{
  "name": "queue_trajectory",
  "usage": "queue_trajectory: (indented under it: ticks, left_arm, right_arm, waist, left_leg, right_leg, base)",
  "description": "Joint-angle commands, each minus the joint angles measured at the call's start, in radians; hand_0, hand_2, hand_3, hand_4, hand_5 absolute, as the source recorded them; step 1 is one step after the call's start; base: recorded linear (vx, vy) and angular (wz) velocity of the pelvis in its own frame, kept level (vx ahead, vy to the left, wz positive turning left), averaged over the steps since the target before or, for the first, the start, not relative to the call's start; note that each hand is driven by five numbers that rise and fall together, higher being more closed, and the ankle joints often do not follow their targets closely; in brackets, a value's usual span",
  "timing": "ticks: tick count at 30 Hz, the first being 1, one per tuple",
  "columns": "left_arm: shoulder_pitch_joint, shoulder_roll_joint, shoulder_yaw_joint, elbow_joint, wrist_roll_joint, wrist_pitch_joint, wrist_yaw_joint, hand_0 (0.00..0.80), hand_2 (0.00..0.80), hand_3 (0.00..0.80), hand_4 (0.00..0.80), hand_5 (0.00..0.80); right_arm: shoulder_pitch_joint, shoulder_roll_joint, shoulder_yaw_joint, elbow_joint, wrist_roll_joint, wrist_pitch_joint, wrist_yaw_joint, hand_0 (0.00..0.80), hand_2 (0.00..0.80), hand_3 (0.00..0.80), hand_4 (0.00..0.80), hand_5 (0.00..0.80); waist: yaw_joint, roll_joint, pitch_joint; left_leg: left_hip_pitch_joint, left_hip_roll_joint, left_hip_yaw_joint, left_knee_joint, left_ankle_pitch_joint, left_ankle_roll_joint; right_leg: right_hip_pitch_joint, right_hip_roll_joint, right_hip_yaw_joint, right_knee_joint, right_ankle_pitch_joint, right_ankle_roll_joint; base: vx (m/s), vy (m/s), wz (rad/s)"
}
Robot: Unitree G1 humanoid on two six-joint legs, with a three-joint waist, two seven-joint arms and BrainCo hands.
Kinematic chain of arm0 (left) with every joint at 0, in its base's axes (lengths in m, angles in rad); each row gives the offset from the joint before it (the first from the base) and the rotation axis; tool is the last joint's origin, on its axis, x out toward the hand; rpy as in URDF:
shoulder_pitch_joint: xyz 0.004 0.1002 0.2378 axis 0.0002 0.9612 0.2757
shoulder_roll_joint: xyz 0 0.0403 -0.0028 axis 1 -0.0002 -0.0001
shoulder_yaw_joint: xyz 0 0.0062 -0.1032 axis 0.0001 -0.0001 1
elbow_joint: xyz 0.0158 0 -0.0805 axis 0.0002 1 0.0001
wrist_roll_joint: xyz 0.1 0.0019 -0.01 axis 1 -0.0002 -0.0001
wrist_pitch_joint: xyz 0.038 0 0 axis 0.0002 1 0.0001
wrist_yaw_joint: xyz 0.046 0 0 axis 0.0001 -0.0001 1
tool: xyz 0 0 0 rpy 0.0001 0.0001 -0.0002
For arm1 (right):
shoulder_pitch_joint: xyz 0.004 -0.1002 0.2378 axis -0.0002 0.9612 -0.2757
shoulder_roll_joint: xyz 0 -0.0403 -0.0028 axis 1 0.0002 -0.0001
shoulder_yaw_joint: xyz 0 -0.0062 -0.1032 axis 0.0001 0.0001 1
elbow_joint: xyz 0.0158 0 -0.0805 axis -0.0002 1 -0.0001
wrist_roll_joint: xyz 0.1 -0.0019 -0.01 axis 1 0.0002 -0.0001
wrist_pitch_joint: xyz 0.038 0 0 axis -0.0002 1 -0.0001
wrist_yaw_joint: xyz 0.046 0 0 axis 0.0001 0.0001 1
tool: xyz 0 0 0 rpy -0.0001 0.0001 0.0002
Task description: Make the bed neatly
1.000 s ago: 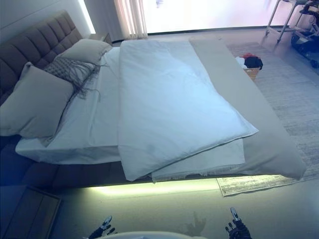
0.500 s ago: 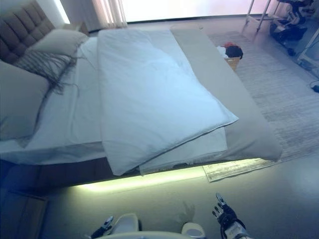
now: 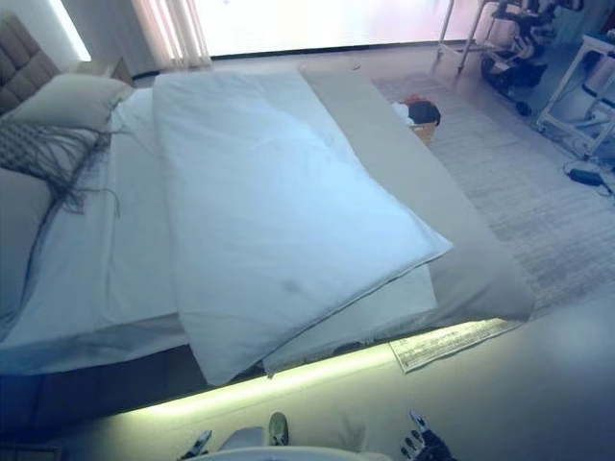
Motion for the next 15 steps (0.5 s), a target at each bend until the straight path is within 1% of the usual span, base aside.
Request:
queue_trajectory:
  ticks: [1,3,5,6,7,9,11,12,14,15]
  left_arm:
    - [-0.027,0.016,-0.031,-0.006,0.012,-0.012,-0.011,0.000,0.000,0.000,0.000,0.000]
    - [-0.042,0.026,-0.042,-0.017,0.006,-0.010,-0.003,0.000,0.000,0.000,0.000,0.000]
    - [-0.061,0.034,-0.052,-0.025,-0.004,-0.015,0.003,0.000,0.000,0.000,0.000,0.000]
    - [-0.068,0.035,-0.057,-0.028,-0.010,-0.016,0.003,0.000,0.000,0.000,0.000,0.000]
    - [-0.081,0.038,-0.065,-0.035,-0.019,-0.020,0.004,0.000,0.000,0.000,0.000,0.000]
    - [-0.099,0.043,-0.071,-0.041,-0.020,-0.020,0.006,0.000,0.000,0.000,0.000,0.000]
    - [-0.114,0.052,-0.074,-0.046,-0.018,-0.012,0.010,0.000,0.000,0.000,0.000,0.000]
    - [-0.122,0.055,-0.076,-0.054,-0.014,-0.005,0.015,0.000,0.000,0.000,0.000,0.000]
    - [-0.119,0.051,-0.080,-0.056,-0.006,-0.010,0.023,0.000,0.000,0.000,0.000,0.000]
    - [-0.107,0.047,-0.086,-0.066,-0.022,-0.015,0.034,0.000,0.000,0.000,0.000,0.000]
  right_arm:
    - [-0.078,-0.051,-0.043,-0.022,0.047,-0.033,0.024,0.000,0.000,0.000,0.000,0.000]
    - [-0.085,-0.059,-0.047,-0.025,0.072,-0.026,0.026,0.000,0.000,0.000,0.000,0.000]
    - [-0.105,-0.067,-0.049,-0.029,0.126,-0.030,0.005,0.000,0.000,0.000,0.000,0.000]
    - [-0.113,-0.071,-0.051,-0.033,0.146,-0.030,0.001,0.000,0.000,0.000,0.000,0.000]
    - [-0.134,-0.079,-0.058,-0.043,0.204,-0.029,-0.012,0.000,0.000,0.000,0.000,0.000]
    - [-0.167,-0.087,-0.082,-0.052,0.244,-0.019,-0.028,0.000,0.000,0.000,0.000,0.000]
    - [-0.187,-0.090,-0.098,-0.058,0.240,-0.027,-0.042,0.000,0.000,0.000,0.000,0.000]
    - [-0.200,-0.092,-0.107,-0.070,0.244,-0.038,-0.052,0.000,0.000,0.000,0.000,0.000]
    - [-0.198,-0.099,-0.115,-0.074,0.237,-0.041,-0.060,0.000,0.000,0.000,0.000,0.000]
    - [-0.190,-0.099,-0.117,-0.088,0.224,-0.039,-0.085,0.000,0.000,0.000,0.000,0.000]
  waist:
    - [0.021,0.052,0.049]
    - [0.013,0.060,0.060]
    - [0.009,0.069,0.079]
    - [0.008,0.072,0.083]
    - [0.002,0.072,0.100]
    - [-0.013,0.055,0.123]
    - [-0.021,0.052,0.140]
    - [-0.029,0.045,0.152]
    - [-0.038,0.034,0.159]
    - [-0.040,0.024,0.162]
  left_leg:
    - [-0.037,0.034,0.001,0.007,-0.022,-0.018]
    - [-0.020,0.038,0.006,0.007,-0.029,-0.019]
    - [-0.009,0.040,0.003,0.011,-0.036,-0.030]
    - [-0.013,0.043,0.000,0.013,-0.037,-0.033]
    - [-0.018,0.039,-0.010,0.020,-0.049,-0.038]
    - [-0.023,0.033,-0.031,0.038,-0.089,-0.046]
    - [-0.023,0.045,-0.047,0.054,-0.127,-0.050]
    - [-0.019,0.060,-0.056,0.077,-0.155,-0.055]
    - [-0.031,0.088,-0.058,0.134,-0.178,-0.064]
    - [-0.051,0.110,-0.063,0.188,-0.180,-0.069]
  right_leg:
    - [-0.057,0.012,0.013,0.246,0.082,0.016]
    - [-0.117,0.013,0.010,0.221,0.064,0.006]
    - [-0.163,0.003,0.006,0.139,0.053,0.002]
    - [-0.186,0.000,0.014,0.104,0.074,0.004]
    - [-0.236,-0.017,0.038,0.043,0.126,0.018]
    - [-0.314,-0.052,0.092,-0.078,0.244,0.055]
    - [-0.361,-0.068,0.113,-0.129,0.279,0.073]
    - [-0.391,-0.070,0.122,-0.138,0.282,0.080]
    - [-0.383,-0.064,0.129,-0.109,0.242,0.085]
    - [-0.369,-0.058,0.132,-0.046,0.218,0.086]
  base:
    - [0.159,0.102,0.20]
    - [0.138,-0.002,0.09]
    - [0.057,-0.113,0.12]
    - [-0.017,-0.182,0.06]
    - [-0.021,-0.223,0.11]
    - [0.028,-0.305,0.05]
    - [0.099,-0.311,0.07]
    - [0.148,-0.318,0.23]
    - [0.198,-0.315,0.57]
    - [0.203,-0.314,0.92]
